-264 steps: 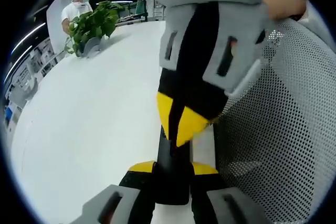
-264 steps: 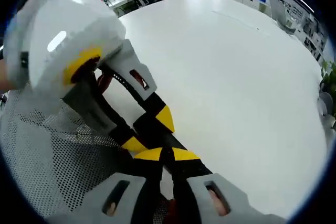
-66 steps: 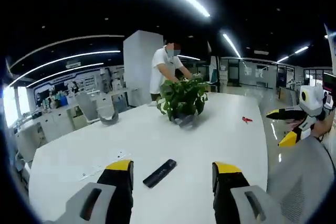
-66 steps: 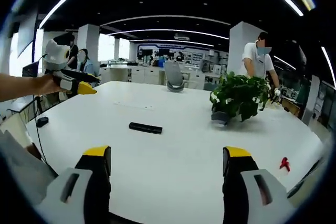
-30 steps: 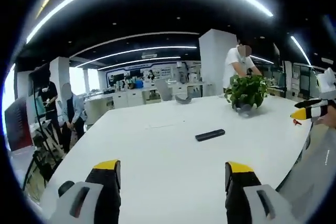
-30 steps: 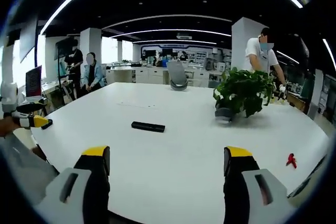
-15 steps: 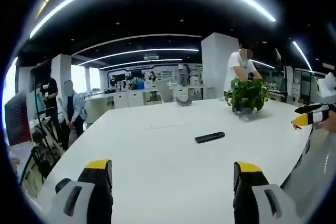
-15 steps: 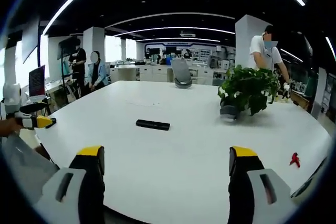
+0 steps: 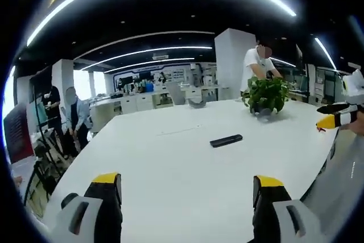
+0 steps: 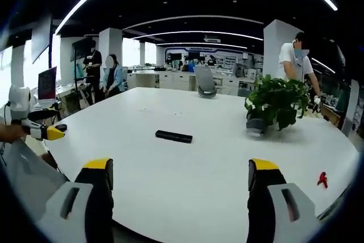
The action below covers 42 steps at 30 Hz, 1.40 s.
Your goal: Press the specified remote control buttons in sequence, fully releasing each button before pressing the next.
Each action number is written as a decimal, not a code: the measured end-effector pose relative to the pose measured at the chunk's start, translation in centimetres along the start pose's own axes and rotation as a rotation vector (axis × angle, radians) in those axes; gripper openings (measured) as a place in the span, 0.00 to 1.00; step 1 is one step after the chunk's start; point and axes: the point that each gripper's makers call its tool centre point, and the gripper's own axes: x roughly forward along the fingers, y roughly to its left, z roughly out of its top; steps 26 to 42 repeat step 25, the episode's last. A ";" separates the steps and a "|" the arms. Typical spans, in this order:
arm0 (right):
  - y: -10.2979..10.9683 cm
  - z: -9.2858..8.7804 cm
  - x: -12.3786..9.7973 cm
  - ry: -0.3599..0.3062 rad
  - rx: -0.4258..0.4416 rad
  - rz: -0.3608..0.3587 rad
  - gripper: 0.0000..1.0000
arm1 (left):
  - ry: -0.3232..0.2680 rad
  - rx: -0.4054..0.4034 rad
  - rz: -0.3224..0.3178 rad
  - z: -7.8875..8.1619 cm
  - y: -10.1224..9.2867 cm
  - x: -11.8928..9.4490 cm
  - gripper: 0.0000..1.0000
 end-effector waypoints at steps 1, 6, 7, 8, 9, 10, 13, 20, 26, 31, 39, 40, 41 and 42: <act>-0.2 0.0 0.0 -0.001 0.009 -0.003 1.00 | -0.002 0.001 0.001 0.1 0.0 0.0 1.00; -0.7 -0.8 0.1 0.036 0.038 -0.019 1.00 | 0.035 -0.004 -0.015 -0.4 -0.3 0.2 1.00; -0.7 -0.8 0.1 0.033 0.039 -0.018 1.00 | 0.039 0.011 -0.023 -0.7 -0.3 0.2 1.00; -0.7 -0.8 0.0 0.031 0.039 -0.017 1.00 | 0.036 0.026 -0.029 -0.6 -0.5 0.2 1.00; -0.8 -0.7 0.0 0.025 0.037 -0.021 1.00 | 0.023 0.044 -0.034 -0.4 -0.8 0.2 1.00; -0.9 -0.6 -0.1 0.021 0.035 -0.024 1.00 | 0.016 0.052 -0.036 -0.3 -0.8 0.1 1.00; -1.3 -0.6 -0.2 0.014 0.034 -0.040 0.99 | 0.001 0.069 -0.048 0.3 -1.3 0.2 1.00; -1.1 -1.1 0.0 0.048 0.043 -0.033 0.91 | 0.061 0.072 -0.003 -1.5 0.4 0.5 1.00; -0.9 -1.4 0.1 0.063 0.037 -0.022 0.91 | 0.066 0.088 -0.014 -1.5 0.0 0.5 1.00; -0.9 -1.4 0.1 0.063 0.037 -0.022 0.91 | 0.066 0.088 -0.014 -1.5 0.0 0.5 1.00; -0.9 -1.4 0.1 0.063 0.037 -0.022 0.91 | 0.066 0.088 -0.014 -1.5 0.0 0.5 1.00; -0.9 -1.4 0.1 0.063 0.037 -0.022 0.91 | 0.066 0.088 -0.014 -1.5 0.0 0.5 1.00; -0.9 -1.4 0.1 0.063 0.037 -0.022 0.91 | 0.066 0.088 -0.014 -1.5 0.0 0.5 1.00; -0.9 -1.4 0.1 0.063 0.037 -0.022 0.91 | 0.066 0.088 -0.014 -1.5 0.0 0.5 1.00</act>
